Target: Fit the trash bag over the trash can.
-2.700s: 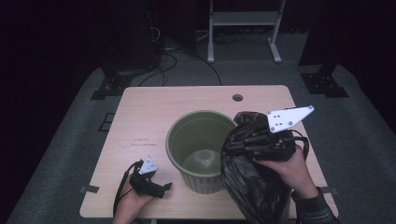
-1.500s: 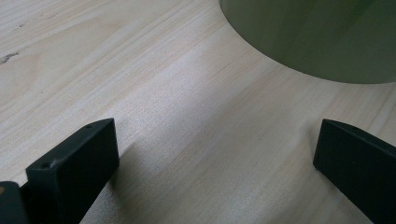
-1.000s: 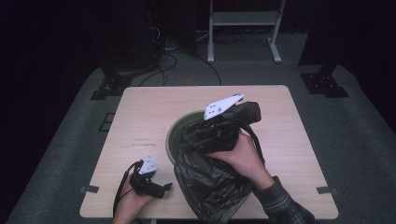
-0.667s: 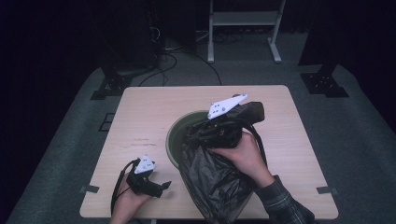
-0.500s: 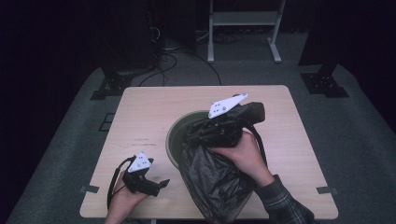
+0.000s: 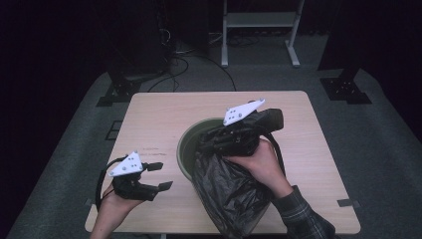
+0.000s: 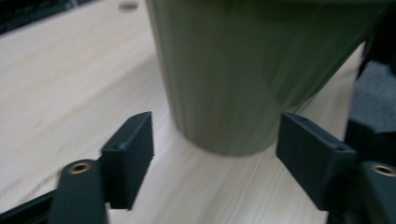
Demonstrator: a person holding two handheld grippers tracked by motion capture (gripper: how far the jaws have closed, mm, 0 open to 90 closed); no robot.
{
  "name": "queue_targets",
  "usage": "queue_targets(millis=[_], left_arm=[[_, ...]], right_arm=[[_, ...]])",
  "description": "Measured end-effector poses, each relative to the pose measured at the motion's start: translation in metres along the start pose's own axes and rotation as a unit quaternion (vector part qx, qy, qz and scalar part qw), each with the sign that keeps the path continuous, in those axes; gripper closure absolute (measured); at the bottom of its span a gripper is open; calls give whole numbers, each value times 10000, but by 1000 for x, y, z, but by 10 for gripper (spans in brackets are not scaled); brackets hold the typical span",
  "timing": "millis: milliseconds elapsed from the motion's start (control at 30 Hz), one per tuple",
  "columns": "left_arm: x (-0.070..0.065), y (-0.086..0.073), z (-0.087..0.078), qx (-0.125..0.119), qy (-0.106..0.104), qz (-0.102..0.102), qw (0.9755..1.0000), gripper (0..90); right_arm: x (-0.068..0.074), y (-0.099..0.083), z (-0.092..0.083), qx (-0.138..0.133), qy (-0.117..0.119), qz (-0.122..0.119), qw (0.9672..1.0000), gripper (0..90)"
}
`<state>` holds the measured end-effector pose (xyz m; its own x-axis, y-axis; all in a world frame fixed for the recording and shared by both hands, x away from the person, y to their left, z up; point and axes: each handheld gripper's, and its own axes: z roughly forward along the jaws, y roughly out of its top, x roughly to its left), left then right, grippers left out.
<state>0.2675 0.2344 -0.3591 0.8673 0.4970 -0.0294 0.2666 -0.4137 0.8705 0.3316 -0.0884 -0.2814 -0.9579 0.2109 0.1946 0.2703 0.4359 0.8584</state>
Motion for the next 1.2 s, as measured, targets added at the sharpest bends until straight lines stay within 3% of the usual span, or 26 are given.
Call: queue_targets(millis=[67, 167, 267, 533, 567, 800, 1200], left_arm=[[-2, 11, -5, -105, -48, 130, 9998, 403], [-4, 21, -8, -179, -73, 203, 9996, 418], [-3, 44, -10, -306, -149, 364, 9988, 443], [2, 74, -4, -504, -324, 465, 9971, 471], [4, 81, 0, -544, -427, 456, 9966, 475], [6, 100, 15, -535, -626, 520, 9953, 502], [6, 118, 32, -649, -926, 470, 9925, 505]], right_arm=[[-1, 0, -1, 5, -4, -8, 10000, 888], [-1, 0, -1, 13, 5, -10, 10000, 888], [-1, 0, -1, 11, 51, -25, 10000, 888], [-1, -1, -1, 16, 123, -45, 9999, 888], [-1, -1, -1, 17, 134, -51, 9999, 887], [1, 0, 0, 50, 179, -127, 9997, 887], [4, -1, 1, 100, 223, -176, 9995, 884]])
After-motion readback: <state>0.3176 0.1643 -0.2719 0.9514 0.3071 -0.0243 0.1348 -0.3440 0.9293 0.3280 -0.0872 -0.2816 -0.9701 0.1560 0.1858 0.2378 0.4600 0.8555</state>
